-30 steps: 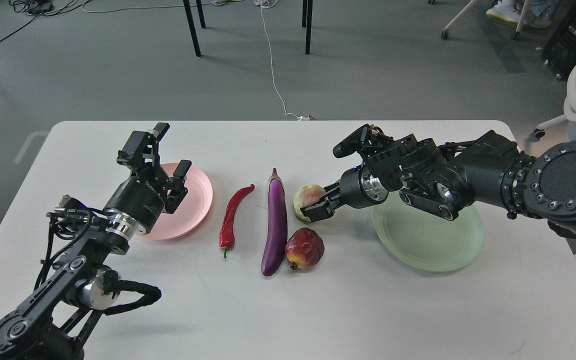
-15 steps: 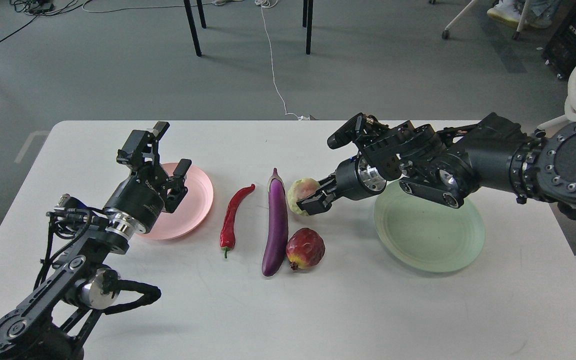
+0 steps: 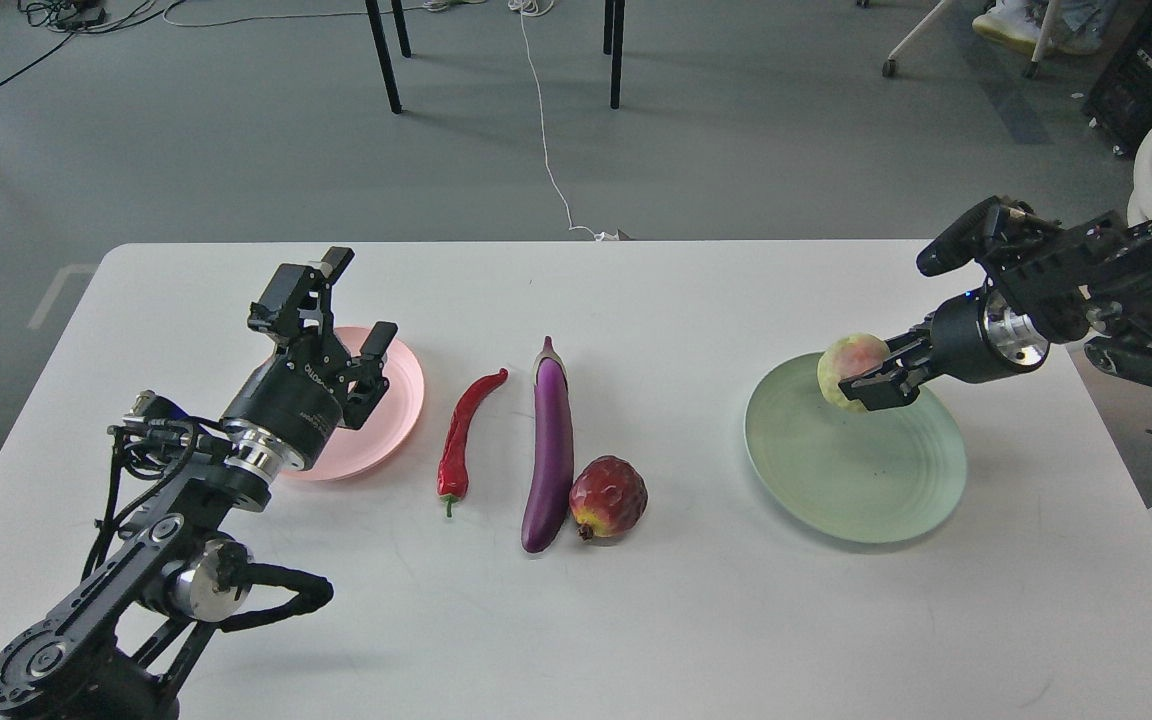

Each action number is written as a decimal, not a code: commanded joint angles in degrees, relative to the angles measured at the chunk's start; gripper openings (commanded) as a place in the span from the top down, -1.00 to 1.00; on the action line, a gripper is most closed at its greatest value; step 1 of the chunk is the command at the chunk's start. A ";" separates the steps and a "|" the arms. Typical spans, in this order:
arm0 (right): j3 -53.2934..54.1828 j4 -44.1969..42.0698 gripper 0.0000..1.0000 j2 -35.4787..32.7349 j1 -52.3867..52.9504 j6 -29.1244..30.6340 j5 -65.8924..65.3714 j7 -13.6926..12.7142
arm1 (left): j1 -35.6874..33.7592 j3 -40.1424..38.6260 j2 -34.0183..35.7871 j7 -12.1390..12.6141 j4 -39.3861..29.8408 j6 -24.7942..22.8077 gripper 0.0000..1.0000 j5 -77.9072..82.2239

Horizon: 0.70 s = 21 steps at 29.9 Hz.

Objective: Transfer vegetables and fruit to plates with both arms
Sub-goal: 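Carry the peach onto the green plate and release it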

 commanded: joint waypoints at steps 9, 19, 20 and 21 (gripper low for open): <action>0.65 -2.11 -0.85 0.09 -3.40 -3.38 0.14 0.00 | 0.01 0.00 0.42 0.03 -0.26 0.01 -1.00 0.00; 1.09 6.30 -0.89 -0.79 3.44 -3.21 1.45 0.00 | 0.10 0.00 0.77 0.03 -1.05 0.01 -1.00 0.09; 1.44 9.20 -0.89 -0.53 5.11 -3.12 2.33 0.00 | 0.10 0.00 0.69 0.03 -1.05 0.01 -1.00 0.09; 1.79 11.41 -0.89 -0.18 6.43 -2.95 3.55 0.00 | 0.10 0.00 0.69 -0.06 -1.13 0.01 -1.00 0.09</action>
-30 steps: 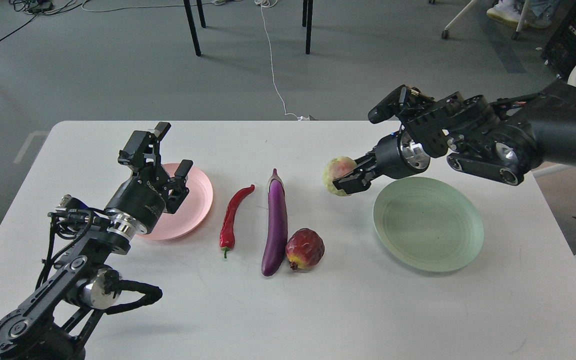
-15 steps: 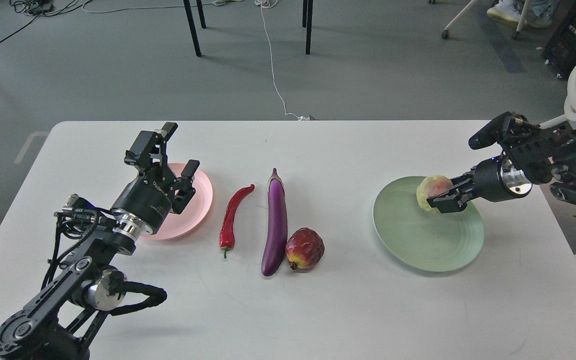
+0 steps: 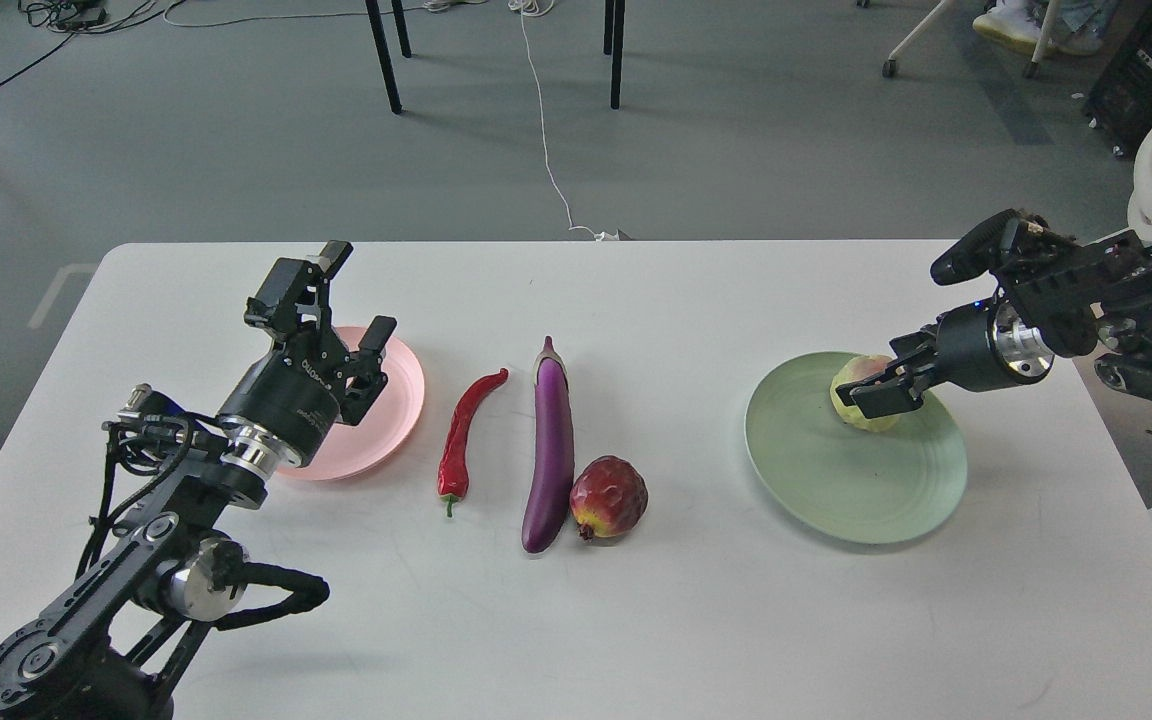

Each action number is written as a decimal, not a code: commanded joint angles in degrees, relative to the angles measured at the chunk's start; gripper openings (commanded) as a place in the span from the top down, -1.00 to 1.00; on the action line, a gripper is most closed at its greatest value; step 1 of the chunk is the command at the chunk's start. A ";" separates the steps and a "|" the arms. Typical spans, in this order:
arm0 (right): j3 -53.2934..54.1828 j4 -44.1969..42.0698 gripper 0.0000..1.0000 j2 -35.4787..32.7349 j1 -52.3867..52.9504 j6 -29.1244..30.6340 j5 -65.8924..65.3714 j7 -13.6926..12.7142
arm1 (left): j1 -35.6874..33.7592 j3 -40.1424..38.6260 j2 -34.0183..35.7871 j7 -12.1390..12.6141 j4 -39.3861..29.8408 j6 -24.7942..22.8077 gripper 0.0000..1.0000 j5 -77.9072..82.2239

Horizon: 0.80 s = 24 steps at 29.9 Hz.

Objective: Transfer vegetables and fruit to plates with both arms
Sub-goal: 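Carry the peach onto the green plate and release it, then reach the right gripper down and grasp the red apple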

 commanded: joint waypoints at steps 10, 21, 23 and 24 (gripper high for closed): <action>0.00 12.52 -0.88 16.73 8.66 0.35 14.10 0.00 | 0.54 -0.22 -0.15 -0.05 -0.15 0.01 -1.00 0.00; -2.73 6.20 -0.87 25.88 3.66 -0.35 15.07 0.00 | 1.86 -0.84 -0.68 -0.05 -0.15 0.01 -1.00 0.09; -2.73 5.23 -0.87 26.59 2.95 -0.70 15.07 0.00 | 1.86 -0.84 -0.50 -0.05 -0.15 0.01 -1.00 0.09; -2.73 4.87 -0.87 26.85 2.60 -1.05 15.07 0.00 | 1.86 -0.84 -0.41 -0.05 -0.15 0.01 -1.00 0.09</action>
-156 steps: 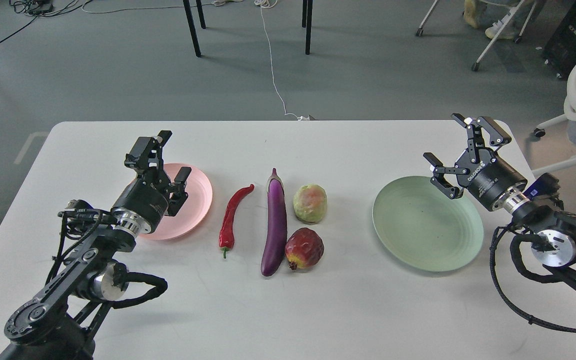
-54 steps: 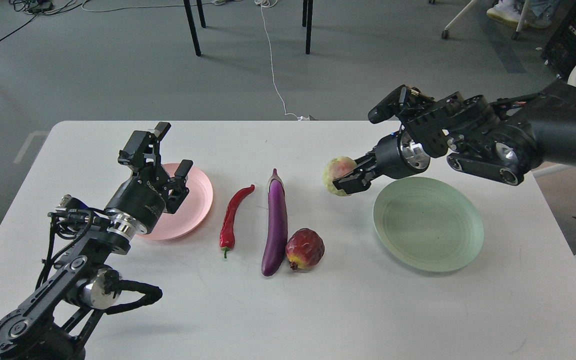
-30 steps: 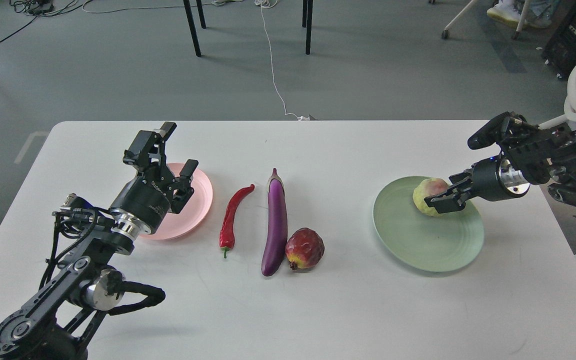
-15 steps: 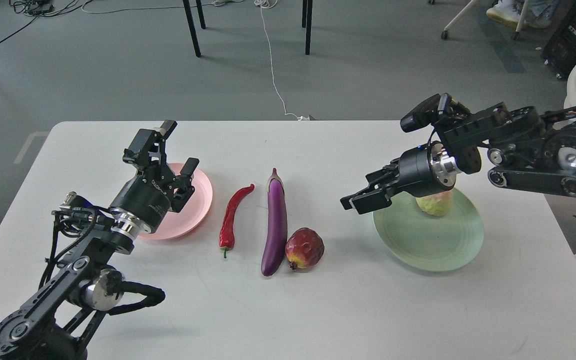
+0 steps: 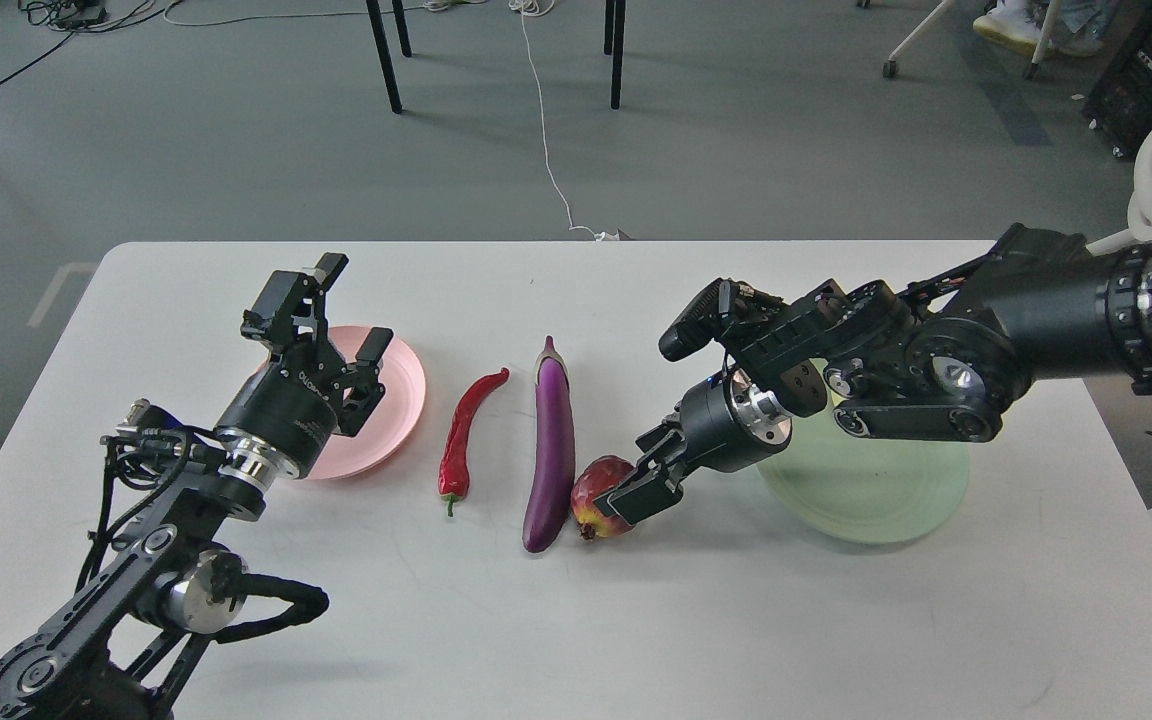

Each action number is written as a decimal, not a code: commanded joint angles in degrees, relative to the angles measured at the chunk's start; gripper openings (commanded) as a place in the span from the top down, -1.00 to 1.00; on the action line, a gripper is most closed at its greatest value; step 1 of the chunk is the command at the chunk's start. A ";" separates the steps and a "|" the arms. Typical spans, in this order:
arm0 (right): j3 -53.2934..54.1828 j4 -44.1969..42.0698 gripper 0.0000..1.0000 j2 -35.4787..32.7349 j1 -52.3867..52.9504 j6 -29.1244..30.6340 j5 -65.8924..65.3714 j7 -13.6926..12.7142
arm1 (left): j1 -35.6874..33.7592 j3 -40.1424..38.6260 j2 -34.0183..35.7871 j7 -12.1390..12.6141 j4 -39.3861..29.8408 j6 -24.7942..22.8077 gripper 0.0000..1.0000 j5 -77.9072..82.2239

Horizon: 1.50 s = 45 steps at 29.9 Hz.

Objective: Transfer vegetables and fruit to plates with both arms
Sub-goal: 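Reach the right gripper down and grasp the red apple, then carry the apple onto the green plate and open the right gripper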

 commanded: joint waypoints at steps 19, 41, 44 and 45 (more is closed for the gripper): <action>-0.35 -5.18 0.15 4.17 -3.20 -0.57 0.10 0.01 | 0.03 -0.11 0.58 0.01 0.01 0.00 -1.00 0.00; -4.83 6.59 0.13 -29.22 3.76 -0.31 -20.73 0.01 | -0.06 0.68 0.50 0.09 -1.48 0.00 -1.00 0.00; -4.74 7.30 0.10 -31.95 1.56 -0.31 -20.82 0.01 | -0.06 0.86 0.41 0.09 -1.48 -0.09 -1.00 0.00; -4.74 7.30 0.09 -32.22 1.12 -0.40 -20.82 0.01 | -0.15 0.86 0.32 0.09 -1.48 -0.09 -1.00 0.00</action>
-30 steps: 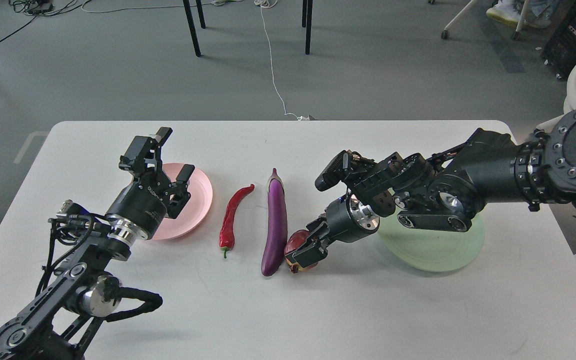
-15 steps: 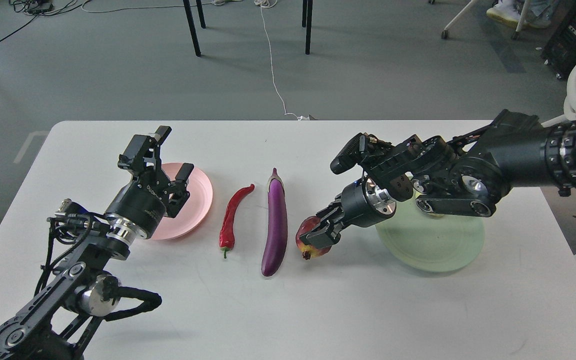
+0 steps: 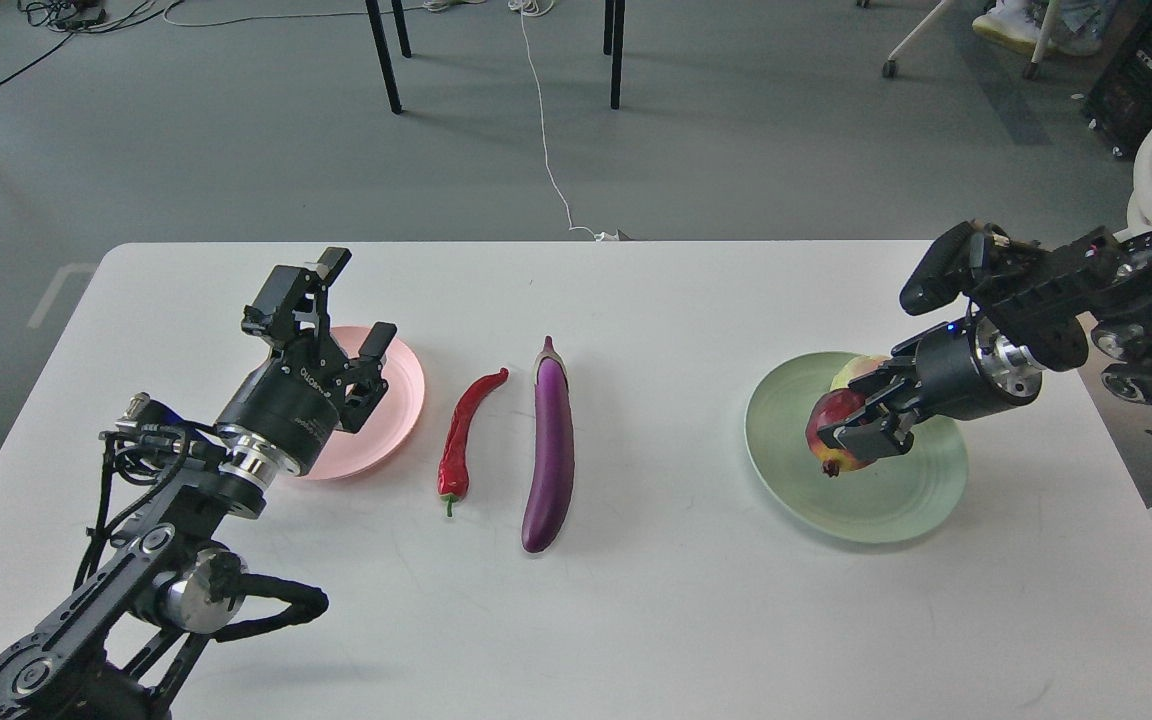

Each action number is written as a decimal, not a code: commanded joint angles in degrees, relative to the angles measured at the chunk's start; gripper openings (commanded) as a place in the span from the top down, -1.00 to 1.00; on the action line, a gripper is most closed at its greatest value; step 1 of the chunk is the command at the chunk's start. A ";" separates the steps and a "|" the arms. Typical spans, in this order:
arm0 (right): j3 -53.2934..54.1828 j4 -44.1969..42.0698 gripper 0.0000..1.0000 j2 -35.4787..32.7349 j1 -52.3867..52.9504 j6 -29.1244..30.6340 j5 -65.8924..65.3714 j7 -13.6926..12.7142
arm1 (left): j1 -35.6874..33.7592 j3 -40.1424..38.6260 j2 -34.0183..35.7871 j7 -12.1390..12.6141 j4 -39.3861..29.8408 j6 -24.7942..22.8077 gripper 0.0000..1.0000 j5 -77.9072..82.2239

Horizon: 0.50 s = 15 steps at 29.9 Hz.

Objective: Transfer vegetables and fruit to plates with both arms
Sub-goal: 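Carry the apple onto the green plate and open the right gripper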

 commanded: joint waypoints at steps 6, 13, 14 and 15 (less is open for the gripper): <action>1.56 -0.13 -0.69 -2.24 -3.71 -0.53 0.05 0.00 | -0.07 0.11 -0.18 0.08 0.01 -0.09 -1.00 0.09; 4.89 0.04 -0.92 -2.58 -3.80 -0.53 0.93 0.00 | 0.02 0.11 0.00 0.08 0.01 -0.09 -1.00 0.09; 5.77 0.13 -0.93 -3.02 -3.80 -0.54 1.37 0.00 | -0.07 0.11 0.00 0.08 -0.08 0.00 -1.00 0.09; 7.43 0.48 -0.94 -4.07 -3.80 -0.54 2.07 0.00 | -0.07 0.11 0.09 0.08 -0.08 -0.09 -1.00 0.09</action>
